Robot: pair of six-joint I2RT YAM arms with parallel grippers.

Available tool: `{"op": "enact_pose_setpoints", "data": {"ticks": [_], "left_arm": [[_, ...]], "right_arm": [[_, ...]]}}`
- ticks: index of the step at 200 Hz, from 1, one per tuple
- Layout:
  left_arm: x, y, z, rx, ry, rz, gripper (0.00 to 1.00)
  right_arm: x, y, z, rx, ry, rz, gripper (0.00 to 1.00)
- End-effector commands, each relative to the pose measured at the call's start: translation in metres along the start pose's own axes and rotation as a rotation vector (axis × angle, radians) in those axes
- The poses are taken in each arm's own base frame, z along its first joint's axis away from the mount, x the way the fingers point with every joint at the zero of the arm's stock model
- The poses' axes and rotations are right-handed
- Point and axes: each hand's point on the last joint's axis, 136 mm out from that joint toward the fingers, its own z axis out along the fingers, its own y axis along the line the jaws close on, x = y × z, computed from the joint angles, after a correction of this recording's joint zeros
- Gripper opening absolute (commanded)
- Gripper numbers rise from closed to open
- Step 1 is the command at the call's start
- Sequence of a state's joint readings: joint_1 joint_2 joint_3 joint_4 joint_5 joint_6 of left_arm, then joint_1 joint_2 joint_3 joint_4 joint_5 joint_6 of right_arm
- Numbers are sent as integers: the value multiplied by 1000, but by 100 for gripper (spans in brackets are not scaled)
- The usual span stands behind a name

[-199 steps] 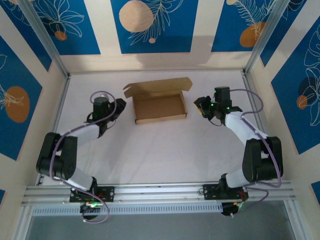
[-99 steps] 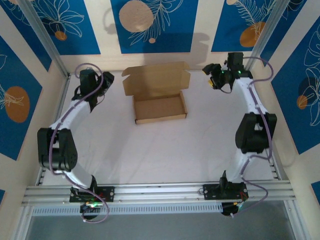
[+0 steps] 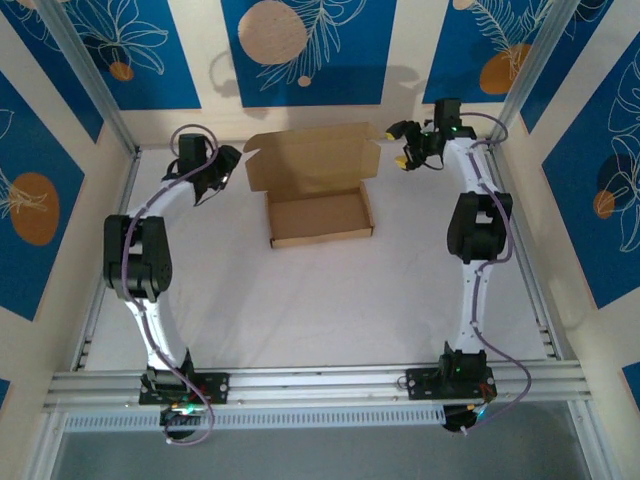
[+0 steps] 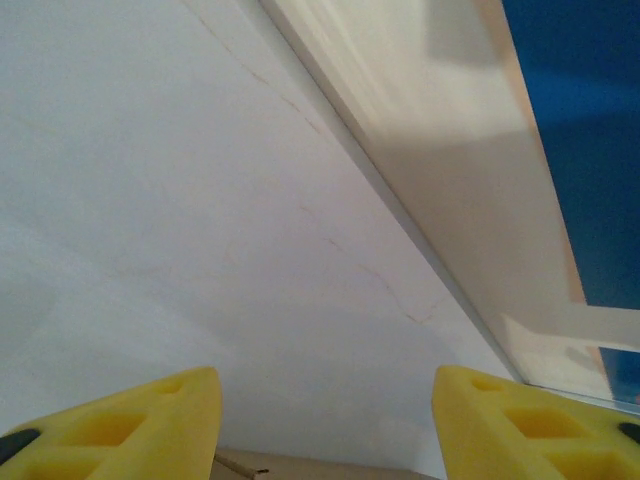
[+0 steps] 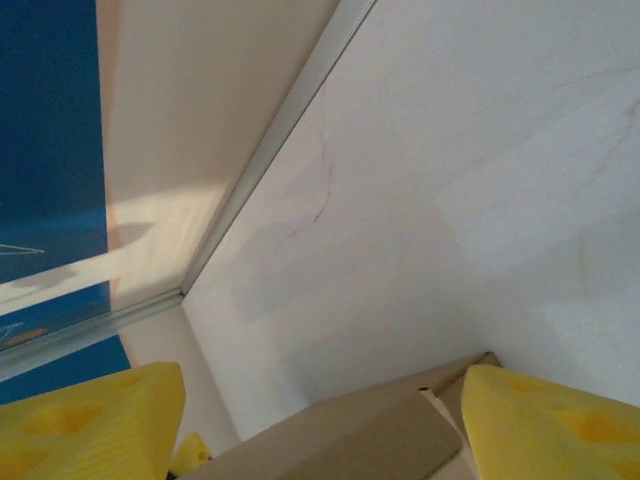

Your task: Fold the paper box

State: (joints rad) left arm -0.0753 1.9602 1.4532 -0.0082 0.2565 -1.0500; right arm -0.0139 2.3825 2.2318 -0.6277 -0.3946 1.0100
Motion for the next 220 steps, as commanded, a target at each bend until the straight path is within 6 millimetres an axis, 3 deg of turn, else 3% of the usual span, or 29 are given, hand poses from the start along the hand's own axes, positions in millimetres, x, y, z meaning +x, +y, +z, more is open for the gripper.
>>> {"op": "enact_pose_setpoints", "data": {"ticks": [1, 59, 111, 162, 192, 220], "left_arm": [[13, -32, -2, 81, 56, -17, 57], [39, -22, -9, 49, 83, -52, 56], [60, -14, -19, 27, 51, -58, 56], [90, -12, -21, 42, 63, -85, 56], [100, -19, -22, 69, 69, -90, 56], [88, -13, -31, 41, 35, -41, 56]], "right_arm": [[29, 28, -4, -33, 96, 60, 71], [75, 38, -7, 14, 177, 83, 70], [102, 13, -19, 86, 49, 124, 70], [123, 6, -19, 94, 8, 121, 67], [128, 5, -20, 108, -20, 104, 66], [107, -1, -42, 167, -63, 10, 66]]}}
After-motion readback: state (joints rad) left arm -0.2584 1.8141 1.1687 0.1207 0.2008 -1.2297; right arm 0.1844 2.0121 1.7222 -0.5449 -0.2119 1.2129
